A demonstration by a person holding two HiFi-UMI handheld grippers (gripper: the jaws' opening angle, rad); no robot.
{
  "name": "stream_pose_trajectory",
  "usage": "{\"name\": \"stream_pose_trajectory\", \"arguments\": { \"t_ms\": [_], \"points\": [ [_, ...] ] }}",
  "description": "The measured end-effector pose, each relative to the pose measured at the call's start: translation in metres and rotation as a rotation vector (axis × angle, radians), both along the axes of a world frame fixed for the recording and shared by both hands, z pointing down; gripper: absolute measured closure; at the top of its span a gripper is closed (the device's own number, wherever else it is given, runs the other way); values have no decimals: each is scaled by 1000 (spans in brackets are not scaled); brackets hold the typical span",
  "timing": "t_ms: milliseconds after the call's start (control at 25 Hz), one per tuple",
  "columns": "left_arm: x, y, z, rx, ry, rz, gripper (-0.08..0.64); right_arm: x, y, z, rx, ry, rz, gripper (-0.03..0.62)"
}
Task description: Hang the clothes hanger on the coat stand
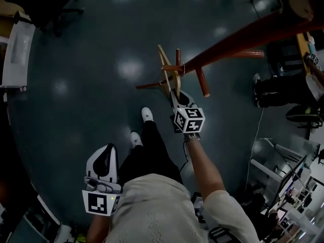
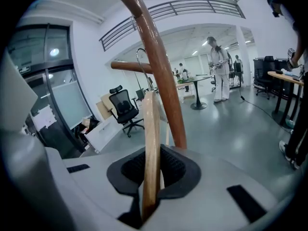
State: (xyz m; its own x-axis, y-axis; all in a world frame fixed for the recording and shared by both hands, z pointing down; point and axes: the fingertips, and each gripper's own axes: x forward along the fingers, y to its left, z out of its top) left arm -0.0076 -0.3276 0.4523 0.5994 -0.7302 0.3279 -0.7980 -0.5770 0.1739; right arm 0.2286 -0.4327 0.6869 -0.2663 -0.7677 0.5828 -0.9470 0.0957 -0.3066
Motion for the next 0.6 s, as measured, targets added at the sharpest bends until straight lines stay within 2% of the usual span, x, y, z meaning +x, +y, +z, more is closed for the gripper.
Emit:
{"name": "stream_pose_trajectory", "arguments": {
  "t_ms": [160, 280, 600],
  "points": [
    [1, -3, 7, 2, -1, 5, 546, 12, -9, 15, 0, 39, -2, 535],
    [-5, -3, 25, -55, -35, -41, 546, 12, -8, 22, -14, 56, -8, 535],
    [2, 1, 32, -74, -27, -44, 546, 17, -5, 29, -9, 109, -25, 535]
  ]
}}
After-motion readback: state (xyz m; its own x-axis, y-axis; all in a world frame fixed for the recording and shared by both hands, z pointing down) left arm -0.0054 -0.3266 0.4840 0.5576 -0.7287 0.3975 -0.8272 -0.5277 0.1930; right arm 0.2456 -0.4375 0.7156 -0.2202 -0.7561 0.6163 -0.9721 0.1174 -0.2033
